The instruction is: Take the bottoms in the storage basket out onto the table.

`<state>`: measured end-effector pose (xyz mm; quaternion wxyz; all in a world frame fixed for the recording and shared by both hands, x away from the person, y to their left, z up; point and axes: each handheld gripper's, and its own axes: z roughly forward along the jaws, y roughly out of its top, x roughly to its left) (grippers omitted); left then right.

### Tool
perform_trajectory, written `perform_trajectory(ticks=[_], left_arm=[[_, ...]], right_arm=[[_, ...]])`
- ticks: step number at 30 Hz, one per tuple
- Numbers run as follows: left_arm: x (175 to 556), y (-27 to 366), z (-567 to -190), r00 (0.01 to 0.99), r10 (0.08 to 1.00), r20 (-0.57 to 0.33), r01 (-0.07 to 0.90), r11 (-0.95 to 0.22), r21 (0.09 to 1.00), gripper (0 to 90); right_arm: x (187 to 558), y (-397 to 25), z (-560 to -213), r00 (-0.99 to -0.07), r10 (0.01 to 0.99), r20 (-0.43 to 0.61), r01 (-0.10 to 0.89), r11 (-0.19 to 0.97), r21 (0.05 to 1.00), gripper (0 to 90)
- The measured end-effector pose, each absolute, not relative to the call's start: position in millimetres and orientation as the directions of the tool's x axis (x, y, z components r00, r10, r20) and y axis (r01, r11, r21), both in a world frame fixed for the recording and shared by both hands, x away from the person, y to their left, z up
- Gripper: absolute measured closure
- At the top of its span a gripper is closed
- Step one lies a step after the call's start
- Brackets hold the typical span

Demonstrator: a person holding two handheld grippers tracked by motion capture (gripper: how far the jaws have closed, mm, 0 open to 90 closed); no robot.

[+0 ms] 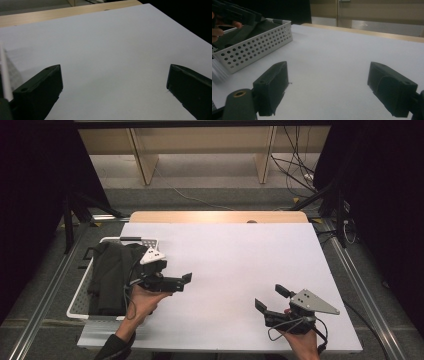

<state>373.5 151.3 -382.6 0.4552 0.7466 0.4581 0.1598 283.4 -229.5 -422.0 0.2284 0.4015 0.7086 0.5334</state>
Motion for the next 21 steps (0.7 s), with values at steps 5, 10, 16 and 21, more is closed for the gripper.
perform_trajectory(ticks=[5, 10, 16, 21], left_arm=[[397.7, 163.8, -374.0, 0.476, 0.861, -0.18, 0.621, -0.184, 0.762, 0.1], [412.0, 182.8, -374.0, 0.405, 0.878, -0.257, 0.677, -0.099, 0.73, 3.7], [415.4, 223.5, -376.9, 0.311, 0.932, -0.186, 0.679, -0.08, 0.73, 1.2], [415.1, 258.5, -379.0, 0.219, 0.963, -0.157, 0.71, -0.047, 0.702, 1.9]], right_arm=[[286.2, -229.5, -423.2, -0.569, 0.816, 0.101, 0.331, 0.114, 0.937, 17.9], [285.9, -229.0, -422.9, -0.576, 0.812, 0.097, 0.327, 0.12, 0.937, 17.9], [285.8, -228.2, -423.5, -0.587, 0.804, 0.096, 0.33, 0.13, 0.935, 17.9], [285.0, -226.6, -424.0, -0.597, 0.797, 0.086, 0.329, 0.145, 0.933, 17.9]])
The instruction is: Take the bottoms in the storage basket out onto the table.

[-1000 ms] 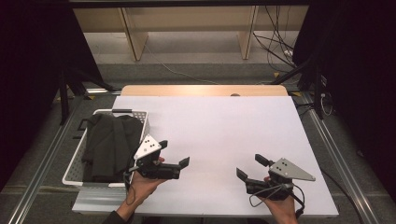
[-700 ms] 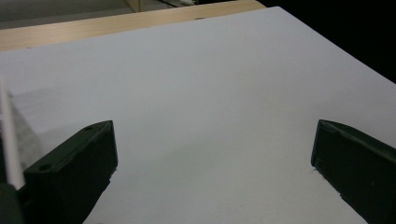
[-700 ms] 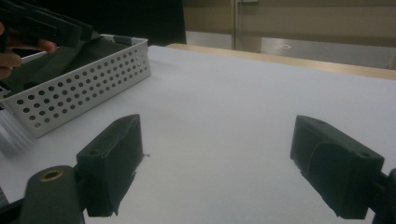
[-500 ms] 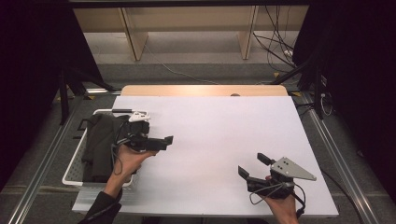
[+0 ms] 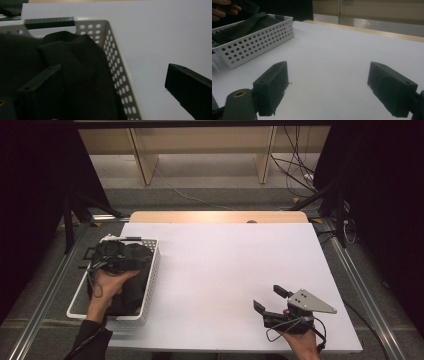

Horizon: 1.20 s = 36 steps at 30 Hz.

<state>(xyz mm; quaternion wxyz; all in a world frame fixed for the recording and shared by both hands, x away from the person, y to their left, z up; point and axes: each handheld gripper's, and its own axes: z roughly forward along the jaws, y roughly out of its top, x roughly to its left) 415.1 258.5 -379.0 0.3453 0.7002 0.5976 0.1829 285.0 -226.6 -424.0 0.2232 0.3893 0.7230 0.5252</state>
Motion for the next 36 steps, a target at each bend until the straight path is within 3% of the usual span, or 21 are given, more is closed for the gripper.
perform_trajectory(ticks=[14, 20, 25, 31, 36], left_arm=[[418.7, 304.3, -396.4, 0.059, 0.995, -0.075, 0.793, -0.001, 0.609, 0.0], [424.5, 311.0, -412.9, 0.078, 0.989, -0.125, 0.841, 0.002, 0.54, 0.0], [426.8, 312.9, -427.3, 0.099, 0.969, -0.225, 0.889, 0.016, 0.458, 0.0], [428.0, 295.3, -435.4, 0.155, 0.973, -0.17, 0.92, -0.08, 0.383, 0.0], [430.9, 296.7, -444.1, 0.153, 0.976, -0.154, 0.923, -0.086, 0.374, 0.0]], right_arm=[[286.6, -224.5, -426.5, -0.598, 0.797, 0.082, 0.337, 0.157, 0.928, 17.9], [287.2, -223.9, -427.5, -0.603, 0.794, 0.078, 0.338, 0.166, 0.926, 18.1], [287.0, -222.8, -427.7, -0.609, 0.79, 0.075, 0.337, 0.172, 0.926, 18.2], [288.2, -220.6, -429.6, -0.619, 0.781, 0.076, 0.35, 0.187, 0.918, 18.2], [286.9, -218.4, -429.9, -0.627, 0.776, 0.068, 0.346, 0.199, 0.917, 18.2]])
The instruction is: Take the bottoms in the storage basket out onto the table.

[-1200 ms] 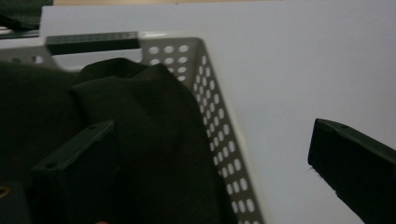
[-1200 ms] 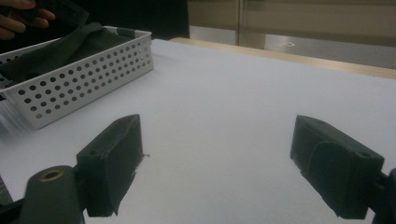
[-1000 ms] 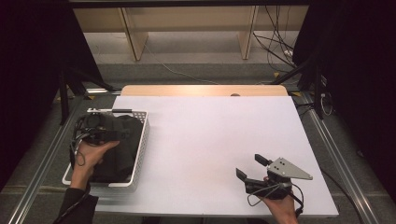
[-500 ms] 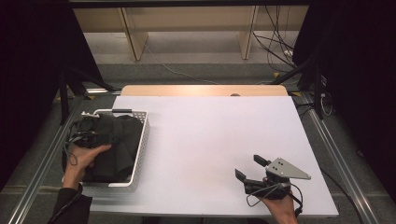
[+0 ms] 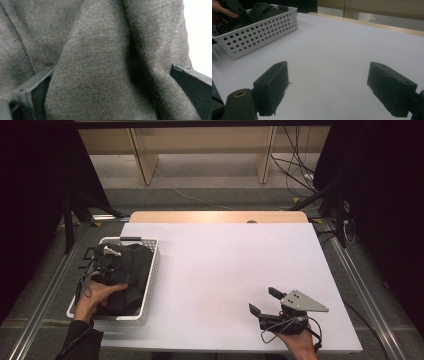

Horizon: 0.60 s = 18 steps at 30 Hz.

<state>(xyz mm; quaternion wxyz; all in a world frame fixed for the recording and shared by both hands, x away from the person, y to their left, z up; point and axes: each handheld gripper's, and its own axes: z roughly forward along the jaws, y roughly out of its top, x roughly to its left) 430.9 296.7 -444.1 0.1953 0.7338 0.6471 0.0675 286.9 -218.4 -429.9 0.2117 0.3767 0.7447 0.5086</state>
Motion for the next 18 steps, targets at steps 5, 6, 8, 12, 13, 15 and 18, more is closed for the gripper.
perform_trajectory(ticks=[5, 6, 8, 12, 13, 15, 18], left_arm=[[431.7, 292.1, -442.3, 0.145, 0.988, -0.054, 0.93, -0.118, 0.348, 0.0], [431.9, 291.2, -441.0, 0.143, 0.989, -0.029, 0.932, -0.124, 0.341, 0.0], [431.9, 288.4, -440.4, 0.146, 0.989, 0.0, 0.931, -0.137, 0.339, 0.0], [430.6, 294.2, -450.8, 0.16, 0.985, -0.057, 0.923, -0.128, 0.363, 0.0], [430.0, 296.8, -450.8, 0.167, 0.983, -0.078, 0.922, -0.128, 0.367, 0.0], [429.6, 299.4, -451.5, 0.181, 0.978, -0.102, 0.922, -0.133, 0.364, 0.0], [426.7, 294.1, -452.7, 0.233, 0.968, -0.09, 0.923, -0.192, 0.332, 0.0]], right_arm=[[286.4, -218.4, -429.9, -0.625, 0.778, 0.06, 0.345, 0.207, 0.916, 18.2], [286.1, -218.6, -429.7, -0.624, 0.779, 0.055, 0.342, 0.209, 0.916, 18.2], [285.9, -218.9, -429.6, -0.626, 0.778, 0.053, 0.338, 0.21, 0.917, 18.3], [286.1, -219.2, -429.9, -0.625, 0.779, 0.052, 0.34, 0.211, 0.917, 18.4], [286.1, -219.2, -429.9, -0.625, 0.779, 0.052, 0.339, 0.211, 0.917, 18.5], [285.8, -218.7, -430.0, -0.625, 0.779, 0.052, 0.338, 0.21, 0.917, 19.0], [285.6, -217.0, -430.3, -0.624, 0.78, 0.042, 0.334, 0.218, 0.917, 19.1]])
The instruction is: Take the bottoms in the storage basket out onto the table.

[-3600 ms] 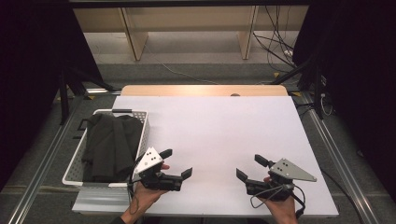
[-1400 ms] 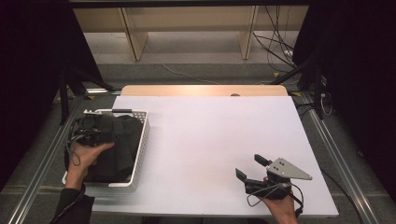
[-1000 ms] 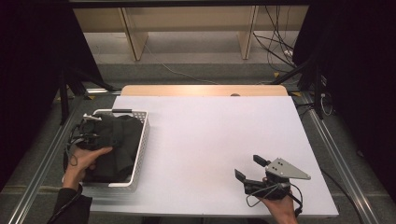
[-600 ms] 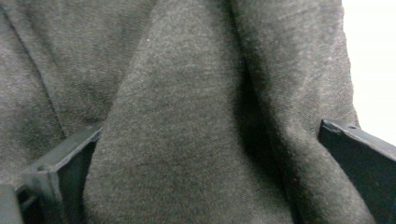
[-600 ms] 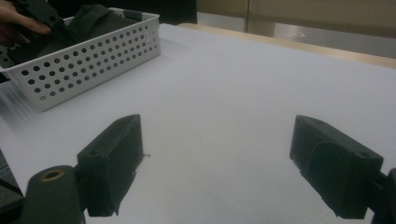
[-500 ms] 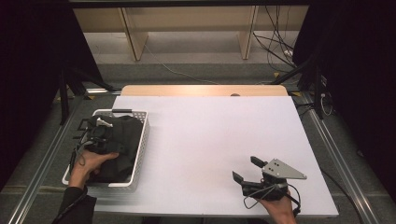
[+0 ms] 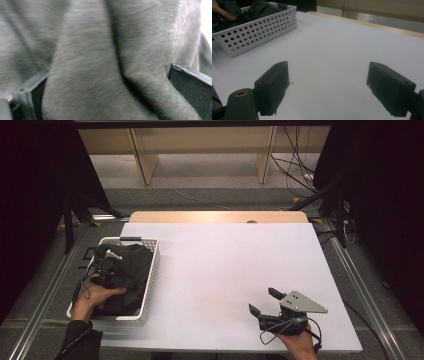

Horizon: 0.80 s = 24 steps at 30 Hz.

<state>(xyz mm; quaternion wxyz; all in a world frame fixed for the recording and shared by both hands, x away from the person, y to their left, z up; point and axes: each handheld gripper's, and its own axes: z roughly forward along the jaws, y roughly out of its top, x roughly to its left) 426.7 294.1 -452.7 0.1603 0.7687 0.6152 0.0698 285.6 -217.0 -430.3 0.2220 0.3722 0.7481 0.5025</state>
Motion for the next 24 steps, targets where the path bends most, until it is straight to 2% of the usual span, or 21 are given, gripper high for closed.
perform_trajectory(ticks=[6, 8, 9, 10, 14, 18, 19, 20, 21, 23, 24], left_arm=[[427.2, 291.4, -453.6, 0.245, 0.967, -0.065, 0.923, -0.212, 0.321, 0.9], [427.1, 290.1, -451.3, 0.246, 0.969, -0.036, 0.918, -0.221, 0.329, 10.8], [426.5, 290.7, -449.9, 0.25, 0.968, -0.035, 0.913, -0.224, 0.342, 10.8], [425.8, 292.5, -448.5, 0.255, 0.966, -0.04, 0.909, -0.225, 0.352, 19.7], [425.1, 296.7, -446.2, 0.234, 0.97, -0.066, 0.911, -0.195, 0.364, 23.6], [426.3, 292.1, -444.8, 0.246, 0.969, -0.022, 0.902, -0.221, 0.371, 24.1], [425.7, 292.1, -444.4, 0.252, 0.967, -0.028, 0.899, -0.224, 0.377, 27.3], [425.1, 292.8, -444.0, 0.253, 0.967, -0.033, 0.897, -0.221, 0.383, 35.6], [424.4, 293.9, -443.8, 0.25, 0.967, -0.042, 0.894, -0.213, 0.394, 35.6], [423.5, 297.0, -443.5, 0.242, 0.968, -0.062, 0.885, -0.194, 0.422, 45.8], [422.9, 298.5, -442.9, 0.246, 0.967, -0.073, 0.878, -0.19, 0.44, 54.7]], right_arm=[[285.9, -217.1, -430.5, -0.623, 0.781, 0.04, 0.334, 0.219, 0.917, 19.2], [285.7, -217.2, -430.3, -0.622, 0.782, 0.039, 0.331, 0.217, 0.918, 19.2], [285.4, -217.3, -430.1, -0.622, 0.782, 0.038, 0.33, 0.218, 0.918, 19.3], [285.0, -217.2, -429.9, -0.624, 0.781, 0.038, 0.326, 0.215, 0.921, 19.7], [284.6, -217.8, -429.0, -0.622, 0.782, 0.042, 0.329, 0.212, 0.92, 20.0], [285.1, -218.1, -429.3, -0.62, 0.783, 0.043, 0.33, 0.211, 0.92, 20.1], [285.0, -218.1, -429.2, -0.621, 0.783, 0.043, 0.33, 0.211, 0.92, 20.2], [285.1, -218.0, -429.4, -0.622, 0.782, 0.043, 0.33, 0.212, 0.92, 20.2], [285.1, -218.0, -429.4, -0.622, 0.782, 0.043, 0.33, 0.212, 0.92, 20.2], [285.5, -217.7, -429.8, -0.621, 0.782, 0.043, 0.33, 0.211, 0.92, 20.3], [285.4, -217.5, -429.6, -0.621, 0.783, 0.043, 0.331, 0.213, 0.919, 20.5]])
